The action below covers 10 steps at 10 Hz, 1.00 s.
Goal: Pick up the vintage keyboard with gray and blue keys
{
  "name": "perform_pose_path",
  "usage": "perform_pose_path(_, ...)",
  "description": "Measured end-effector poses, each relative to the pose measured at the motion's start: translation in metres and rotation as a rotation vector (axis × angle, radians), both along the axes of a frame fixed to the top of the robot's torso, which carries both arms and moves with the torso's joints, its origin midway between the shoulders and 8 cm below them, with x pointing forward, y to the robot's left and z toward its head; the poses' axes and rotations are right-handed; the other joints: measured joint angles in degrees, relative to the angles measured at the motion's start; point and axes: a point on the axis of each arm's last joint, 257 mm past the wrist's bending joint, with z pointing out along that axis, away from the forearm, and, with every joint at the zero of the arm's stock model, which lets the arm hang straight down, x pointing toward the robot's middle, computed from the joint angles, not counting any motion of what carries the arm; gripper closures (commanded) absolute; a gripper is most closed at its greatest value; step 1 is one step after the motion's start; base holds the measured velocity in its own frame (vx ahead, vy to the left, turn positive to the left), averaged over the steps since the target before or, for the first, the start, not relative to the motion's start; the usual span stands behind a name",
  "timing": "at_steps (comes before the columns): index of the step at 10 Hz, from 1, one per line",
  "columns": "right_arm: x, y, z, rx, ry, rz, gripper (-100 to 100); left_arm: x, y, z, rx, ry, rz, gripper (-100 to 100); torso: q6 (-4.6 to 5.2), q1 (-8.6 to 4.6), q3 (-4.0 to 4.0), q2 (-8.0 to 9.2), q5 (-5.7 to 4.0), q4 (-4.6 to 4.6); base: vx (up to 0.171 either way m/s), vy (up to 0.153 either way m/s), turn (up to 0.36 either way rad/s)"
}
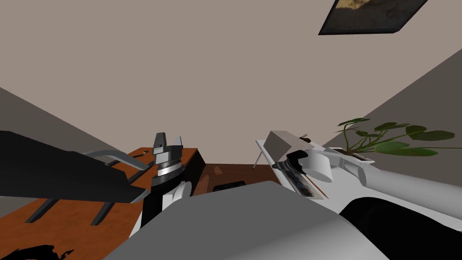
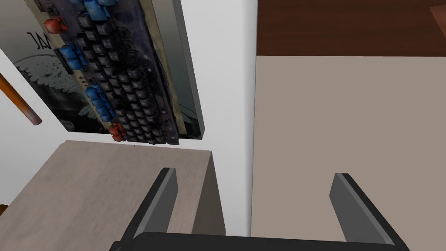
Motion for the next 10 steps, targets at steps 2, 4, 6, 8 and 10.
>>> perform_pose_path(2, -0.031, -0.009, -0.009, -0.031, 0.116, 0.010, -100, 0.000, 0.000, 0.000, 0.000, 0.000, 0.000, 0, 0.00, -0.14, -0.04, -0.07, -0.04, -0.02, 0.062, -0.086, -0.033)
perform_pose_path(4, -0.050, -0.017, -0.012, -0.051, 0.198, 0.015, -100, 0.000, 0.000, 0.000, 0.000, 0.000, 0.000, 0, -0.01, -0.11, 0.02, 0.05, -0.04, 0.01, 0.024, -0.060, -0.012)
perform_pose_path(6, -0.069, -0.021, -0.017, -0.060, 0.263, 0.013, -100, 0.000, 0.000, 0.000, 0.000, 0.000, 0.000, 0, 0.01, -0.03, 0.06, 0.11, -0.02, 0.03, 0.024, -0.052, -0.021)
perform_pose_path(8, -0.079, -0.022, -0.020, -0.063, 0.298, 0.012, 0, 0.000, 0.000, 0.000, 0.000, 0.000, 0.000, 0, 0.00, 0.07, 0.08, 0.15, 0.00, 0.03, 0.005, -0.012, 0.001)
perform_pose_path(10, -0.083, -0.022, -0.022, -0.070, 0.299, 0.030, -100, 0.000, 0.000, 0.000, 0.000, 0.000, 0.000, 0, 0.06, 0.13, -0.02, -0.06, 0.02, 0.01, 0.126, -0.006, -0.281)
